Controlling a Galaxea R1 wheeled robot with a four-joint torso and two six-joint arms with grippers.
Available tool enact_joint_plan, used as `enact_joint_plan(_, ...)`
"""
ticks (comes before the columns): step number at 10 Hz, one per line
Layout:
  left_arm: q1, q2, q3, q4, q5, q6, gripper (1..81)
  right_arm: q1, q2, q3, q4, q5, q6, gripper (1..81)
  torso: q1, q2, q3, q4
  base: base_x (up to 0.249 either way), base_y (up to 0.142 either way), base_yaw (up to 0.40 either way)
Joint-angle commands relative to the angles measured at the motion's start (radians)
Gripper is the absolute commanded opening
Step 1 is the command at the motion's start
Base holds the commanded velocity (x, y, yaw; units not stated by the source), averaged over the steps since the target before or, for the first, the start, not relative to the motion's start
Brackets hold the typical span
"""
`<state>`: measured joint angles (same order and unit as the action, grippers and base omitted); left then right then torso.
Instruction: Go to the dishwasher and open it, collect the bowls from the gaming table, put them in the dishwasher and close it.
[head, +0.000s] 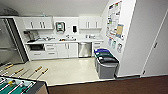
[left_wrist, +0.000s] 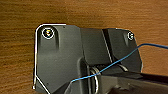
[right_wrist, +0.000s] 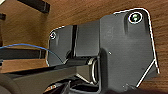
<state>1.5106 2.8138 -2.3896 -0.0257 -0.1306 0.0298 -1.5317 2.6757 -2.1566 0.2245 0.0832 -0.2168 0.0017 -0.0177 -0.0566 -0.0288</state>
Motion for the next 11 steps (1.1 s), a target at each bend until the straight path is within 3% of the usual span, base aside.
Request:
enact_joint_plan(1,-0.045,-0.013,0.009,0.004,0.049,0.004,81.1,0.049,-0.021,0.015,0.001,-0.059,0.001,81.1,0.0,0.0,0.0,0.0,0.251,0.0,0.0)
enact_joint_plan(11,-0.045,-0.014,0.009,0.004,0.034,0.004,81.1,0.049,-0.021,0.014,-0.002,-0.057,-0.001,81.1,0.0,0.0,0.0,0.0,0.264,0.0,0.0)
